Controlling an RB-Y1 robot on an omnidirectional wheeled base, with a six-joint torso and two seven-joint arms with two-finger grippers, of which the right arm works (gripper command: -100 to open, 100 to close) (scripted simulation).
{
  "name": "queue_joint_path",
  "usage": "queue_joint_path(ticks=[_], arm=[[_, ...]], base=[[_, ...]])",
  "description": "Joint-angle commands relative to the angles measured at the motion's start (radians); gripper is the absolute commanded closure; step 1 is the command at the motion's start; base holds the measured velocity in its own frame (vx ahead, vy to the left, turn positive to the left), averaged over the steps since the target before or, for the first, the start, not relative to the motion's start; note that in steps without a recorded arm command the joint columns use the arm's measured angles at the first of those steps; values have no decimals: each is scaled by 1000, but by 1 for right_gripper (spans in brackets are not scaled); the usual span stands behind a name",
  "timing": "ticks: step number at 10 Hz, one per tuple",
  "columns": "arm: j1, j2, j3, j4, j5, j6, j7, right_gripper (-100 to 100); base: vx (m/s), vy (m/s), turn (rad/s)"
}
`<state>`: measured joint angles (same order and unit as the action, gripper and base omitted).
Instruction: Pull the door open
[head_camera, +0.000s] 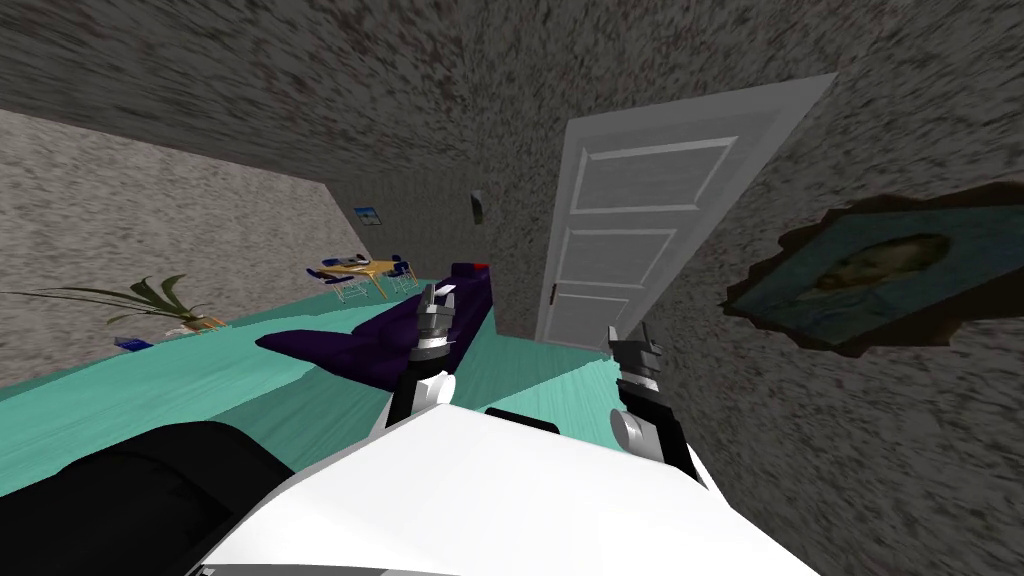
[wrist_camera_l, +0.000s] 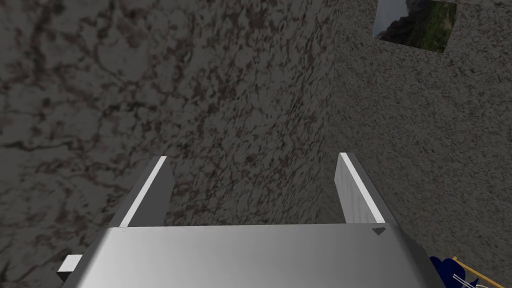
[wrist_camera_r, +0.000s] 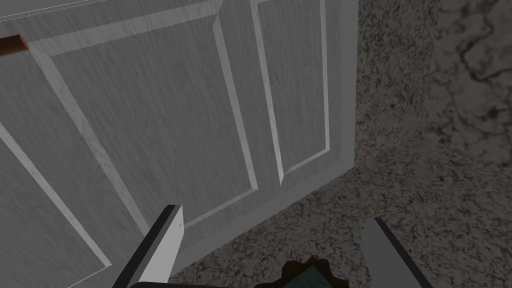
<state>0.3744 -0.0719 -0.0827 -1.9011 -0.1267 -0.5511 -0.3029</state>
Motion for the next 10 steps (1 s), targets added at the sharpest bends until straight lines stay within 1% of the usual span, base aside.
queue_joint_path(ticks=[1, 10], arm=[[-15, -5, -3, 45, -21, -11, -41, -100], [-100, -19, -13, 304, -140, -75, -260, -100]], base=[[100, -34, 137], [92, -37, 155]])
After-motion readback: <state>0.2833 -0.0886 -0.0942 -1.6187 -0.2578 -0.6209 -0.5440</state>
